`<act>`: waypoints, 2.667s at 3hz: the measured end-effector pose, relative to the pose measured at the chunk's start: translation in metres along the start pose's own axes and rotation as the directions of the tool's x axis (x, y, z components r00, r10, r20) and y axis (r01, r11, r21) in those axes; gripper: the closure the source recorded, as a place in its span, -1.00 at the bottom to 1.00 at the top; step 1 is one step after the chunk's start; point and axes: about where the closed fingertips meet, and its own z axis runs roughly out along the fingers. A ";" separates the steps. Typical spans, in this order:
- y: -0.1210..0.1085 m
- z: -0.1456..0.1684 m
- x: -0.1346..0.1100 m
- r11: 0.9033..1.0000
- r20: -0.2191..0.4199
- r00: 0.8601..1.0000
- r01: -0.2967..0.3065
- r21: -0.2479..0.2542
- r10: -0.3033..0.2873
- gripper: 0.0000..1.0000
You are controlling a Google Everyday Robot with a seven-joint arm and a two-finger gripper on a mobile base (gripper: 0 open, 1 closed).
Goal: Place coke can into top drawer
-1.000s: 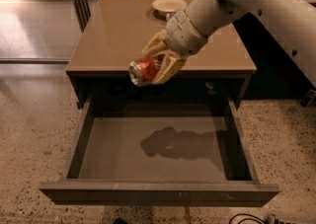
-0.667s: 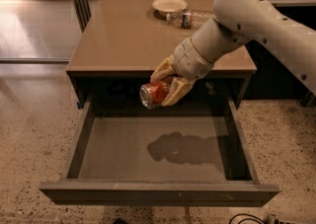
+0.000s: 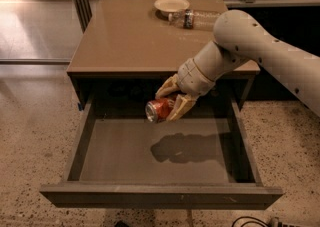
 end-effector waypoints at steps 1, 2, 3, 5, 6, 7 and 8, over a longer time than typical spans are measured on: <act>0.011 0.012 0.002 0.999 -0.006 1.000 -0.025 -0.022 0.025 1.00; 0.045 0.041 0.016 0.995 -0.001 0.995 -0.095 -0.016 0.095 1.00; 0.096 0.091 0.035 0.984 -0.043 0.983 -0.177 0.002 0.177 1.00; 0.098 0.106 0.064 0.971 -0.064 0.969 -0.235 0.038 0.237 1.00; 0.096 0.107 0.067 0.969 -0.066 0.967 -0.242 0.050 0.245 1.00; 0.096 0.107 0.067 0.969 -0.066 0.967 -0.242 0.050 0.245 0.62; 0.096 0.107 0.067 0.969 -0.066 0.967 -0.242 0.050 0.245 0.01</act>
Offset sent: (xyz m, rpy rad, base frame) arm -0.0786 -0.0211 -0.1283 -0.0192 0.1418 -0.1783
